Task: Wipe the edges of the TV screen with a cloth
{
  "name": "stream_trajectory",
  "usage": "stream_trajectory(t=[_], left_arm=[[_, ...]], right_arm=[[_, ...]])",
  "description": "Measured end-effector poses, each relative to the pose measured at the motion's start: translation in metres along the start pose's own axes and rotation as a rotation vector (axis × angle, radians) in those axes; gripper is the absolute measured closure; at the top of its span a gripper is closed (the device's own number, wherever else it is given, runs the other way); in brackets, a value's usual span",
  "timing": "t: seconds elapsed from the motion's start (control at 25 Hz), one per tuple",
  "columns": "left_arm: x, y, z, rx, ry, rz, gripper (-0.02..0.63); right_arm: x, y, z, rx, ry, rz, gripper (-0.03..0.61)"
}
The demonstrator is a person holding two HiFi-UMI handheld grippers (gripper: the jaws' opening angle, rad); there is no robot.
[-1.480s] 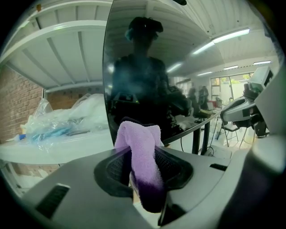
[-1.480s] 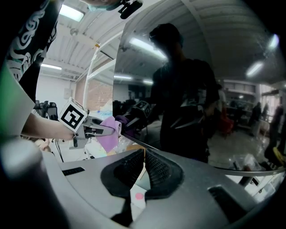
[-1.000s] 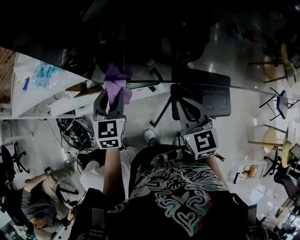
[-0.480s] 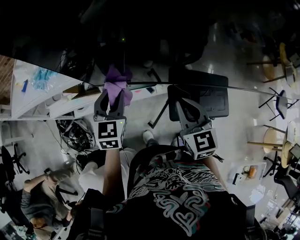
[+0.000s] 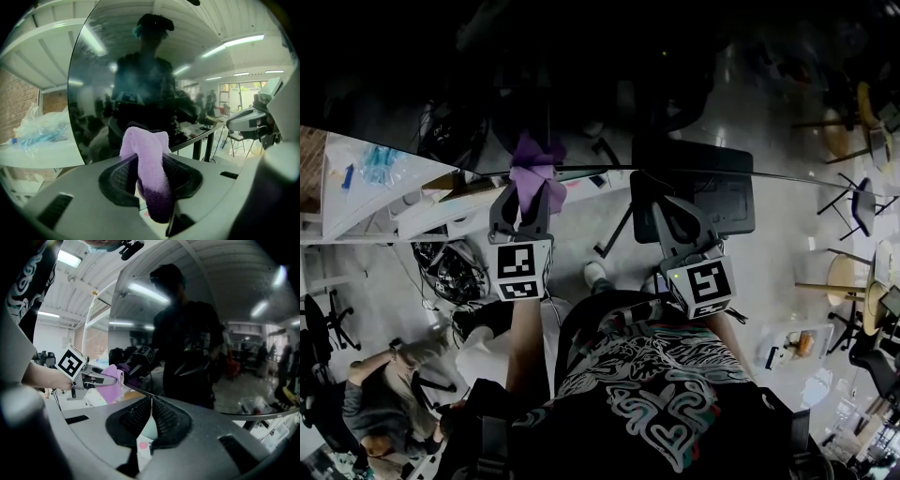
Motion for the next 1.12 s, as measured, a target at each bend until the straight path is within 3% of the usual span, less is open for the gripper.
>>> stream_trajectory(t=[1.12], left_arm=[[-0.008, -0.013, -0.044, 0.044, 0.020, 0.002, 0.474]], right_arm=[[0.007, 0.022, -0.032, 0.021, -0.007, -0.013, 0.545]])
Point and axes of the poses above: the fingertips, and each gripper's own axes: y backward along the fingers, z to its left, x out of its underside, the point moved 9 cm from there along y, backward along the fingers, and after that the axes turned 5 degrees about -z, right-handed, at the moved point
